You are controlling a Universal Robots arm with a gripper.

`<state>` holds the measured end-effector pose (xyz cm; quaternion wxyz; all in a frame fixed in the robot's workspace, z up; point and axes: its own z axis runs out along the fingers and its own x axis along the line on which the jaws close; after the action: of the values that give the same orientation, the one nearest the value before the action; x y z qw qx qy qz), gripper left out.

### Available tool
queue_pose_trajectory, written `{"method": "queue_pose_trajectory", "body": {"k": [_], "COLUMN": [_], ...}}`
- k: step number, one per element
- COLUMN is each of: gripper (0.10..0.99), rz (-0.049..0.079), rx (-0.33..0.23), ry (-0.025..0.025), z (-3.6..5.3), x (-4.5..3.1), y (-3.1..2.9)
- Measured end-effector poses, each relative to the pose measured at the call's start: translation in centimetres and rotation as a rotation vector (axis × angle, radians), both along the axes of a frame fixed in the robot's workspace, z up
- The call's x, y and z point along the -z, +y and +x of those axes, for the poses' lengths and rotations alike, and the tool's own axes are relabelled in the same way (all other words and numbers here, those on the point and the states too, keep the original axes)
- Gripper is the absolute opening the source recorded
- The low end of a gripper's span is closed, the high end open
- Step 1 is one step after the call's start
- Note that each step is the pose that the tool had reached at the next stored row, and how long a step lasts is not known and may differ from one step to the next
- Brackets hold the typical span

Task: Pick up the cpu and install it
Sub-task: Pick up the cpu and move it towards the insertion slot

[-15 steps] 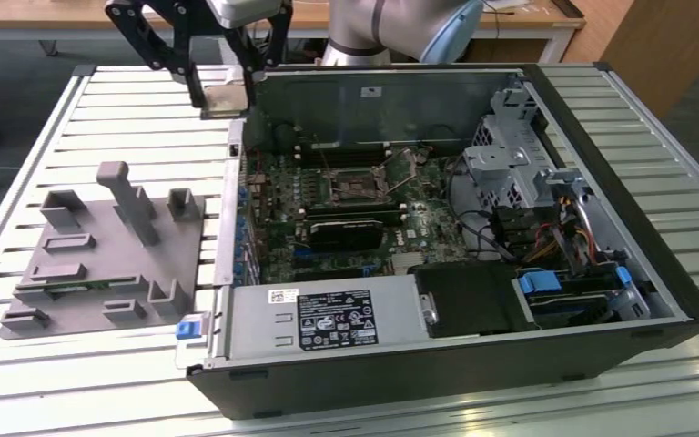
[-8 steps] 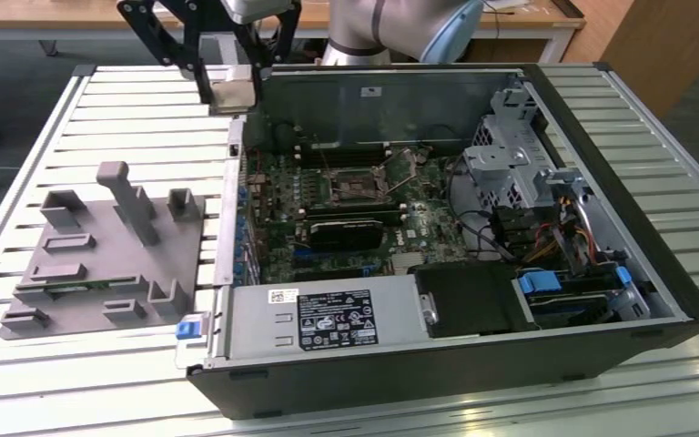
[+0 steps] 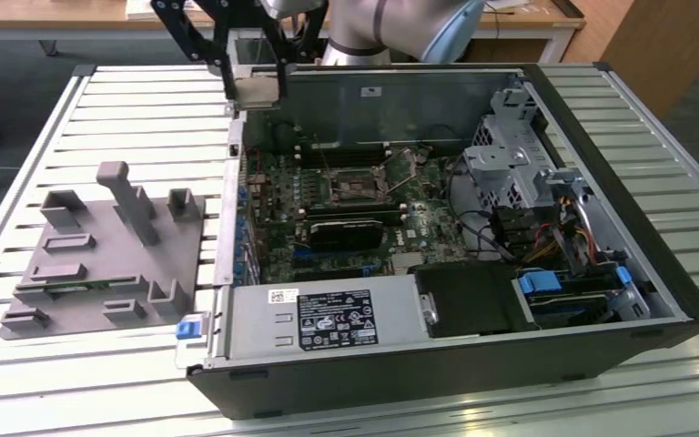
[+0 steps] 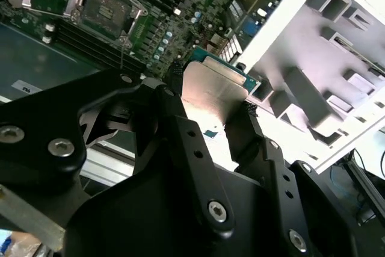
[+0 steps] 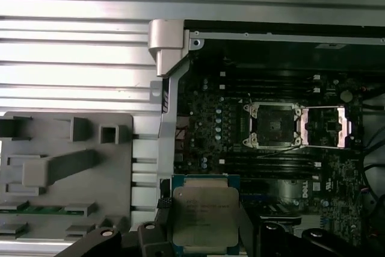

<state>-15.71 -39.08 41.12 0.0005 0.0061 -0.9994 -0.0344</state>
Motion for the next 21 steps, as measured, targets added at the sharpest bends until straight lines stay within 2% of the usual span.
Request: {"method": "queue_pose_trajectory", "body": {"k": [7, 21], "gripper": [0.533, 0.533], "rz": [0.000, 0.000], "rx": [0.001, 0.003], "ry": [-0.0001, 0.0000], "z": [2.71, 6.73], "x": [0.12, 0.33], "y": [0.25, 1.18]}}
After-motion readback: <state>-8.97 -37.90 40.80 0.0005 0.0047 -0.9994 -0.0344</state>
